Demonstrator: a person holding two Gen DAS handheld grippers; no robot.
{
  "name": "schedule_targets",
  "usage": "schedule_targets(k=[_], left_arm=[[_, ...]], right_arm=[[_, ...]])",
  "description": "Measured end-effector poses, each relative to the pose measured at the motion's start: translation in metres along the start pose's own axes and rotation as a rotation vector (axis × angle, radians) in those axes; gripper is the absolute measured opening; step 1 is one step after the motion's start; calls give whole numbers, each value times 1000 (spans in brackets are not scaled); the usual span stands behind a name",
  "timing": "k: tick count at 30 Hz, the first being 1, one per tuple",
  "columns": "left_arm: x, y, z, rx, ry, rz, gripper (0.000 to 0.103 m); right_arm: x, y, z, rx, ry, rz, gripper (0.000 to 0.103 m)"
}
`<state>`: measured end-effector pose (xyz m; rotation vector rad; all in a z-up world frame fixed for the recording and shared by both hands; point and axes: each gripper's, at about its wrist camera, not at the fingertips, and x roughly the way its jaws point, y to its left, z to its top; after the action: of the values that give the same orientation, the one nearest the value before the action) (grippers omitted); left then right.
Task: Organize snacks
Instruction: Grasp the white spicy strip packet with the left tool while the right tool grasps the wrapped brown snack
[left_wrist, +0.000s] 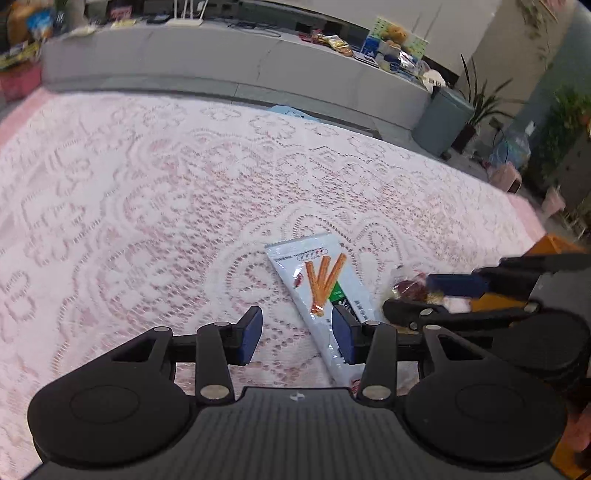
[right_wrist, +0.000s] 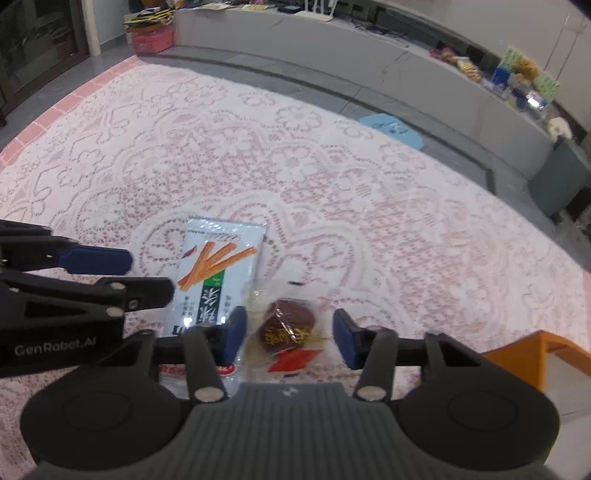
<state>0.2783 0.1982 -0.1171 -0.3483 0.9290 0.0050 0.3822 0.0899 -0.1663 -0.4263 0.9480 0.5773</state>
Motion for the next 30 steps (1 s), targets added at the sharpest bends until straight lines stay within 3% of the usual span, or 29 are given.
schedule_targets(k=[4,7,10,20,24,28,30], left_arm=[[4,1,0,-17,12,-14,55],[7,-5,3,-30,20,-13,72],[12,-13,6,-46,25,-11,73],[35,-54,5,-10,66,130,82],[38,-59,3,-6,43,146,89],[42,-66,-3,89,15,181,88],[42,-69,-6,139,2,201,75]], right_arm=[[-3,-2,0,2,-5,4,34],[-16,-6,2,19,-1,-1,33],[-33,-17,2,65,-4,-1,33],[-56,-43,-6,124,-32,21,32],[-56,-42,-8,110,-38,27,32],[-55,-42,-6,123,-35,30,32],[-56,-43,-7,133,-34,36,32]])
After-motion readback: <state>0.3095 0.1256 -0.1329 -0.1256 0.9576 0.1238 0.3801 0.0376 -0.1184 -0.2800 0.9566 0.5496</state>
